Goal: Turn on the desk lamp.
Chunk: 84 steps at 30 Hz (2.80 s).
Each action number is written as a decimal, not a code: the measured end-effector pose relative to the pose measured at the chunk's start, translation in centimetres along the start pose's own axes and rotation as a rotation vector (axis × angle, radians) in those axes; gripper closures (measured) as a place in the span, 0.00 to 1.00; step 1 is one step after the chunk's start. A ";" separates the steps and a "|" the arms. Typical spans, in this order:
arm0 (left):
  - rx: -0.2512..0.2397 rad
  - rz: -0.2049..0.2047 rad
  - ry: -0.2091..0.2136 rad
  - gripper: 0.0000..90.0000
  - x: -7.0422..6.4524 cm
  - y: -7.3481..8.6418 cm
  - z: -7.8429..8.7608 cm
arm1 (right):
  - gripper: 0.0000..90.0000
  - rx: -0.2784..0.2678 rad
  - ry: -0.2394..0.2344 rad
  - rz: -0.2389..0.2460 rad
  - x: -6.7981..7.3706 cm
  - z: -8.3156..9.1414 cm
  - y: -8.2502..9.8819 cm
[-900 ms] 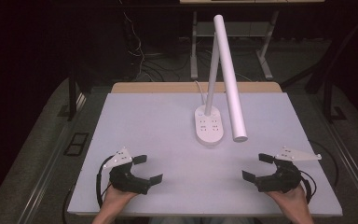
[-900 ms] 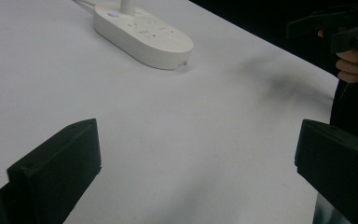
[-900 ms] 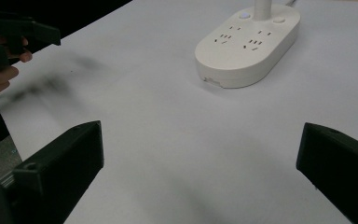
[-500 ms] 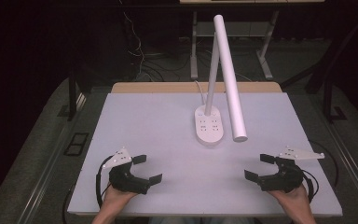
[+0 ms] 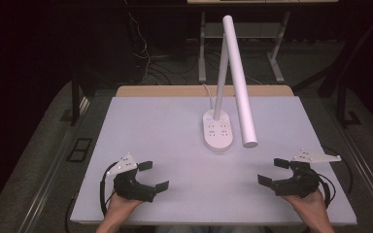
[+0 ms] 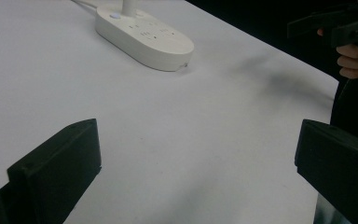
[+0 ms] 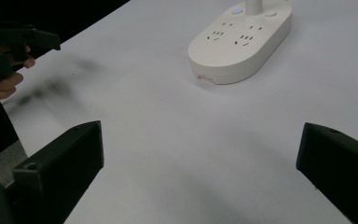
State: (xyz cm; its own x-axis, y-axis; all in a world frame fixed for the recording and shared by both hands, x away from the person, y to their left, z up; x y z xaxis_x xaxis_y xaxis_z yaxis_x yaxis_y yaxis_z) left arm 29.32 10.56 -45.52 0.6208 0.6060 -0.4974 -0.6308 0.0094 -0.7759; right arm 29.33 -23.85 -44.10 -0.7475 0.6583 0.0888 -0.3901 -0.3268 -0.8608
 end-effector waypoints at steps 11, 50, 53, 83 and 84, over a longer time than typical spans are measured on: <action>-0.011 0.007 -0.009 0.00 0.1 -0.1 0.2 | 0.00 0.014 -0.023 0.003 -0.6 0.0 -1.6; -0.007 0.009 -0.006 0.00 0.2 0.0 0.2 | 0.00 0.096 -0.031 0.080 -2.6 -4.9 -6.7; -0.007 0.010 -0.007 0.00 0.2 0.0 0.2 | 0.00 0.100 -0.037 0.082 -2.6 -5.1 -6.9; -0.003 0.011 -0.006 0.00 0.3 0.0 0.2 | 0.00 0.157 -0.055 0.087 -5.0 -9.7 -9.6; -0.003 0.010 -0.005 0.00 0.3 0.0 0.2 | 0.00 0.160 -0.053 0.088 -5.3 -10.0 -9.7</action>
State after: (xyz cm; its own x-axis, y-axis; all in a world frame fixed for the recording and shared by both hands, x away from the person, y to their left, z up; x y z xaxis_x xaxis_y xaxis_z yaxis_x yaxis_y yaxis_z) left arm 29.42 10.89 -45.58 0.6116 0.6104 -0.5034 -0.6359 0.0008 -0.7718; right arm 42.48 -17.38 -41.26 -0.8080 0.5873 0.0470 -0.3996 -0.4876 -0.7762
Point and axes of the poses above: each handheld gripper's, and its own axes: z roughly backward along the jaws, y roughly out of its underside, x roughly to its left, the point moved 9 cm from there along -z, roughly forward along the jaws, and after that the axes turned 15 degrees about z, right-handed, at the moved point
